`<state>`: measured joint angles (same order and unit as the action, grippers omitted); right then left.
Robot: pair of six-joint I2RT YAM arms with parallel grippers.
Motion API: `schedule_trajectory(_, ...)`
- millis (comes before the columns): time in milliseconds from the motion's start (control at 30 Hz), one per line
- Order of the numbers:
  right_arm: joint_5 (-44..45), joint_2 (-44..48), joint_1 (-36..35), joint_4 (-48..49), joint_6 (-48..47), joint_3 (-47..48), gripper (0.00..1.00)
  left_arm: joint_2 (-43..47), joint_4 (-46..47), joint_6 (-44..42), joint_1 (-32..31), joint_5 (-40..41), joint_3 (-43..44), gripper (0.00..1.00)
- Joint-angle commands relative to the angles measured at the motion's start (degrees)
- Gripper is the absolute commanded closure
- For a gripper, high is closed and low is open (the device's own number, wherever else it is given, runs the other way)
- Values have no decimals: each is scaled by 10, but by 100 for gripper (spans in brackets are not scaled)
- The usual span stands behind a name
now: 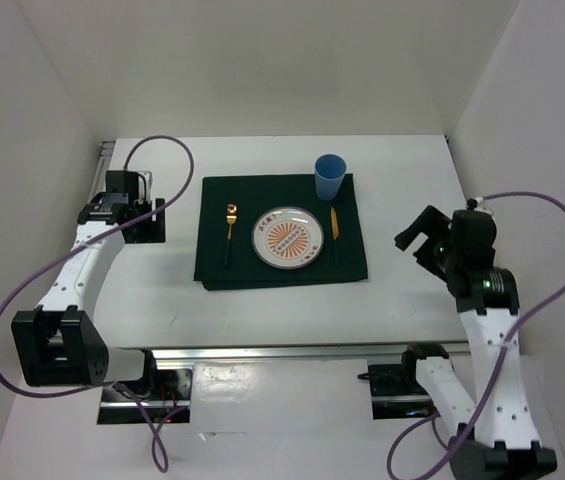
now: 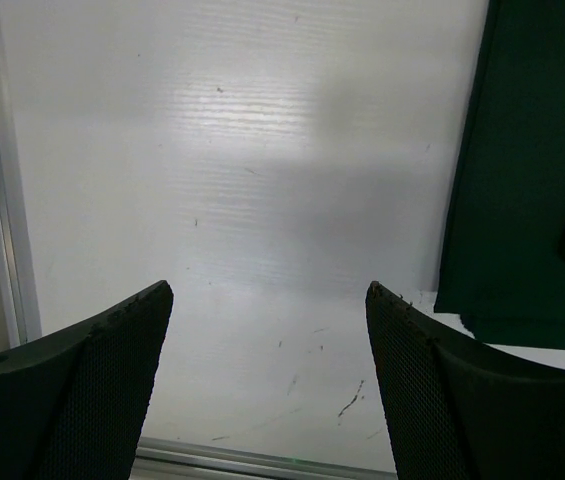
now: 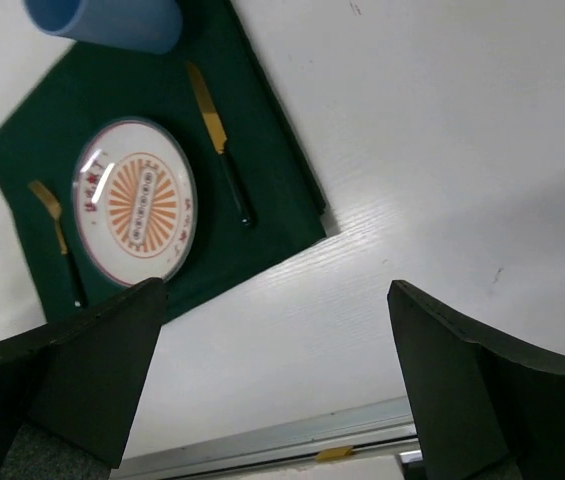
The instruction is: Set the dinner table for one person
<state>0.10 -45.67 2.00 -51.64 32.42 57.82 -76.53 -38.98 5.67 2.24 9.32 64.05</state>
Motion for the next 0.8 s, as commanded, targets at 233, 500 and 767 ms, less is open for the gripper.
schedule_trajectory(233,6,108,-2,-59,62,-11,0,105,-24,-15,29,-10,-67,16)
schedule_trajectory(500,18,102,-2,-86,74,0,0,131,-19,-15,47,-34,-80,16)
schedule_trajectory(767,60,122,-2,-113,126,0,0,136,-19,-15,52,-34,-80,16)
